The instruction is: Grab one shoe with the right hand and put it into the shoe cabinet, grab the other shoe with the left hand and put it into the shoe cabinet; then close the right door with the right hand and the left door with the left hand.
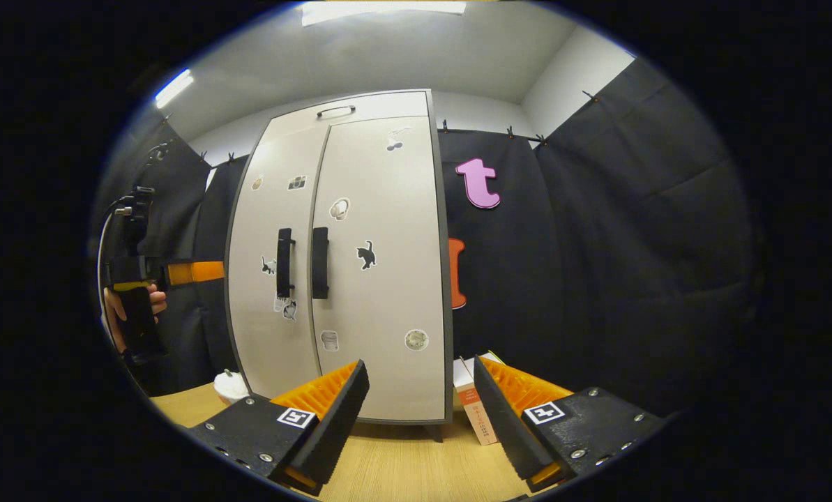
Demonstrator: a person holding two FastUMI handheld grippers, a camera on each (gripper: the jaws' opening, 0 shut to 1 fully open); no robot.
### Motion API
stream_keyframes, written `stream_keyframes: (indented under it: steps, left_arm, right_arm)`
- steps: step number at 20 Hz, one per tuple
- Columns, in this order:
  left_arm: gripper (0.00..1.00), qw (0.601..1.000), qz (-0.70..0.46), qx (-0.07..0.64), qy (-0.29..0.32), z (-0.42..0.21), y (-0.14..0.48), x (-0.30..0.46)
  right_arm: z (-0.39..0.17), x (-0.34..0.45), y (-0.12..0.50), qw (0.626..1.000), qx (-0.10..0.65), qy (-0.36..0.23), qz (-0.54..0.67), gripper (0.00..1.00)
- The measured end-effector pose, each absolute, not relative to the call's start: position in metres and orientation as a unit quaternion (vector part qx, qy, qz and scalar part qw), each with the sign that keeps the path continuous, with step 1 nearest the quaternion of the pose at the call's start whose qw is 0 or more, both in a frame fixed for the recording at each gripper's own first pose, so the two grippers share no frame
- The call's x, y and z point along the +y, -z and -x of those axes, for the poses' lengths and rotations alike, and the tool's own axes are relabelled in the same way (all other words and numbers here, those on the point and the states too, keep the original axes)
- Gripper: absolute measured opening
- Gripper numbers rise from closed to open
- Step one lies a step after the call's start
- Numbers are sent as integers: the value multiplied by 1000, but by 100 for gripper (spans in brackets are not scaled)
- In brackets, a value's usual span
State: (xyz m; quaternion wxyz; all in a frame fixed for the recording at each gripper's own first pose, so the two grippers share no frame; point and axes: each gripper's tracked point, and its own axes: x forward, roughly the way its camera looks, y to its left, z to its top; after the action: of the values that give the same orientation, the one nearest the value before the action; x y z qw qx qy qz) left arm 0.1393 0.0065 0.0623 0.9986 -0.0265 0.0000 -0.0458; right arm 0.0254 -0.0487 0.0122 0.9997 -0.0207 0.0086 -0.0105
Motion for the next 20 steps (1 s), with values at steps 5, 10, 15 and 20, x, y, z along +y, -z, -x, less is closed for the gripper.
stream_keyframes:
  steps: [5,10,15,20]
  left_arm:
    - [96,998,46,6,50,-91,-50,6]
    - [96,999,33,18,25,-56,-30,13]
    - [92,999,45,13,12,-37,-22,20]
    - [96,999,36,-7,12,-28,-28,20]
  right_arm:
    - [-15,-32,-8,1000,16,-12,19,93]
    - [-4,-21,3,999,26,-21,27,93]
    - [4,-19,11,999,34,-22,26,93]
    - [8,-22,15,999,37,-17,20,93]
